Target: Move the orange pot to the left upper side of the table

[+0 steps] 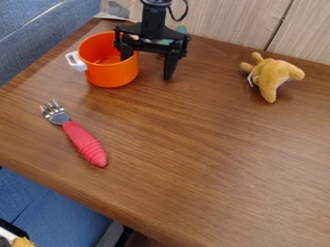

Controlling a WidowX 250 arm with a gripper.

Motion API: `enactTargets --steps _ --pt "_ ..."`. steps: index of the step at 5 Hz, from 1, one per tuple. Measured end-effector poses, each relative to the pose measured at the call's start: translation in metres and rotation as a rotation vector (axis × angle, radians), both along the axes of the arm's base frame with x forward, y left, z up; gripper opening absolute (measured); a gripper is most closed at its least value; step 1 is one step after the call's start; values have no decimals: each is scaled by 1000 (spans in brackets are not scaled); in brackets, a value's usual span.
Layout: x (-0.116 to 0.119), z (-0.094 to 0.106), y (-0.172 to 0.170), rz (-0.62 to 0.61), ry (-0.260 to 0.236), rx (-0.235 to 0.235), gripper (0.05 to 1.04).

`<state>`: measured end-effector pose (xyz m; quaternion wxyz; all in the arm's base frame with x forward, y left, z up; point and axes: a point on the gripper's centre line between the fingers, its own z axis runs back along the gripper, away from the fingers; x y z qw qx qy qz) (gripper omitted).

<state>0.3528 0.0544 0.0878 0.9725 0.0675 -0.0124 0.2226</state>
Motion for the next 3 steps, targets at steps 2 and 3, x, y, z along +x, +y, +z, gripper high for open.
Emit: enactTargets --steps 2,3 --pt "-4 51 -6 2 -129 -3 1001" --pt "-8 55 -10 -6 -152 -23 1001"
